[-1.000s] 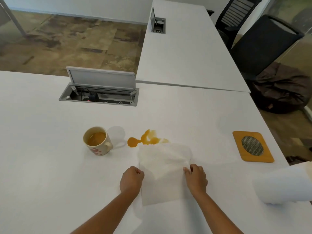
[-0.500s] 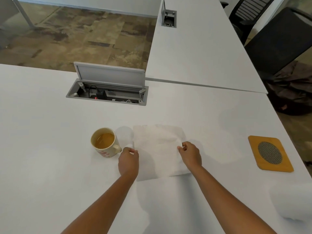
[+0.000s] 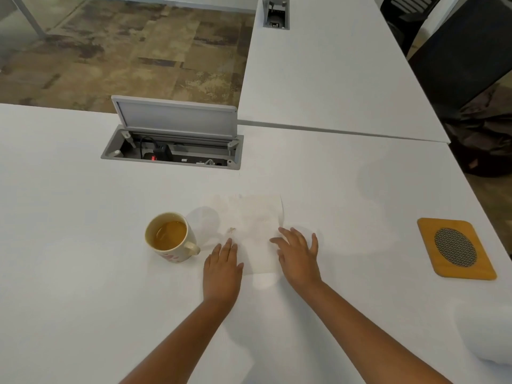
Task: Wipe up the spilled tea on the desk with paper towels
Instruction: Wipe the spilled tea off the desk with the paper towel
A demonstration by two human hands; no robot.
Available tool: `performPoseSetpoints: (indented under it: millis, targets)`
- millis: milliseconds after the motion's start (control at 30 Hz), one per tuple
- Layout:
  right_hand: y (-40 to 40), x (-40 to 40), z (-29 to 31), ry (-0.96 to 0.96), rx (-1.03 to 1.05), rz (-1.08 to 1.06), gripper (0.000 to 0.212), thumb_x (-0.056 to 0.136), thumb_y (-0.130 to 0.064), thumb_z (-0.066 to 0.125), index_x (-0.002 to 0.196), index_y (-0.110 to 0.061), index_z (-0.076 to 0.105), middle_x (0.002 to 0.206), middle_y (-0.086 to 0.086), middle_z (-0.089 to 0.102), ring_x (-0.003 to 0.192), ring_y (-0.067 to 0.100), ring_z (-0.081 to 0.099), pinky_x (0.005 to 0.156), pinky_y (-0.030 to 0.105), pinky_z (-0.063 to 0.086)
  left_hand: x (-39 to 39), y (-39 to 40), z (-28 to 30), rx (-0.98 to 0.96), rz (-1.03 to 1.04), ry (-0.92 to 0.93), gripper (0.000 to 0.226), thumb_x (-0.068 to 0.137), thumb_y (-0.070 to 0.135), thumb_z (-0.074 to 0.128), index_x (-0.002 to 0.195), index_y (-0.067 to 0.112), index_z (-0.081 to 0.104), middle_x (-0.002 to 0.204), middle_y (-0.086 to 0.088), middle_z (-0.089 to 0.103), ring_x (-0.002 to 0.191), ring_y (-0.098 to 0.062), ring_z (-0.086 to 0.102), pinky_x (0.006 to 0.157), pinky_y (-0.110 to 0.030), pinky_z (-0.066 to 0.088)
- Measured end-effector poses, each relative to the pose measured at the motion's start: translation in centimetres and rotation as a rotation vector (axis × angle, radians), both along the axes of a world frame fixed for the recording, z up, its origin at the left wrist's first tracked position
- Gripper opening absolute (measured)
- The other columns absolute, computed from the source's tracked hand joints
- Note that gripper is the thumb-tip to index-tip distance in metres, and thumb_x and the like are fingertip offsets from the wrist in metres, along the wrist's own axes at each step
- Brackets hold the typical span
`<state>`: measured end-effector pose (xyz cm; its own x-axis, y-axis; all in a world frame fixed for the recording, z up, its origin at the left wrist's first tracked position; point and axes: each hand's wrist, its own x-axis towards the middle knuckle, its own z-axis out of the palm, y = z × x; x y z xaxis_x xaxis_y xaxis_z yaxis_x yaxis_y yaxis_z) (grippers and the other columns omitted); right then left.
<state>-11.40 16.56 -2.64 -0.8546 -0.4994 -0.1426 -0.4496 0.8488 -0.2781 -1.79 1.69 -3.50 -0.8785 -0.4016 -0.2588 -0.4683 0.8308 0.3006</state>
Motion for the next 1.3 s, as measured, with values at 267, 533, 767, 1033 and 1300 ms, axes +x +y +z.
performPoseSetpoints:
  millis: [267,533,767,1033,1300]
  targets:
    - [0.0,0.6,-0.8,-0.003,0.133,0.079,0.048,0.095,-0.01,0.035,0.136,-0.034,0.036,0.154,-0.01,0.025,0.146,0.016,0.008,0.096,0.049,-0.037,0.5,1.3,-0.5,0.001,-0.081,-0.03,0.054,0.099,0.04,0.024,0.147,0.021,0.009,0.157,0.004,0.011,0.145,-0.019,0.008,0.116,-0.034,0.011]
    - [1.4,1.3,-0.7,0.045,0.221,0.138,0.069,0.086,0.004,0.03,0.147,-0.027,0.016,0.157,-0.008,0.018,0.147,0.022,0.001,0.092,0.05,-0.043,0.3,1.0,-0.1,0.023,-0.108,-0.043,0.054,0.098,0.04,0.026,0.147,0.022,0.013,0.156,0.004,0.015,0.144,-0.019,0.011,0.115,-0.034,0.018]
    - [1.5,1.8,-0.3,0.022,0.256,0.123,0.068,0.089,0.003,0.026,0.148,-0.028,0.009,0.158,-0.01,0.009,0.146,0.021,-0.006,0.088,0.05,-0.044,0.9,1.1,-0.1,0.042,-0.145,-0.045,0.054,0.098,0.04,0.027,0.147,0.022,0.012,0.157,0.005,0.013,0.144,-0.017,0.01,0.116,-0.031,0.015]
    - [2.6,2.8,-0.6,0.043,0.251,0.111,0.047,0.101,-0.026,0.023,0.147,-0.029,0.015,0.157,-0.01,0.015,0.146,0.026,-0.001,0.093,0.055,-0.039,1.9,0.4,-0.3,0.096,-0.201,0.006,0.056,0.098,0.034,0.033,0.147,0.023,0.009,0.156,0.006,0.014,0.144,-0.013,0.01,0.116,-0.027,0.013]
    - [4.5,4.4,0.4,0.142,0.276,0.096,0.039,0.084,-0.038,0.055,0.122,-0.029,0.06,0.129,-0.01,0.061,0.123,0.024,0.054,0.106,0.059,-0.006,2.1,1.9,0.0,0.079,-0.261,0.043,0.05,0.096,0.03,0.037,0.144,0.021,0.025,0.154,0.006,0.022,0.141,-0.013,0.019,0.113,-0.025,0.019]
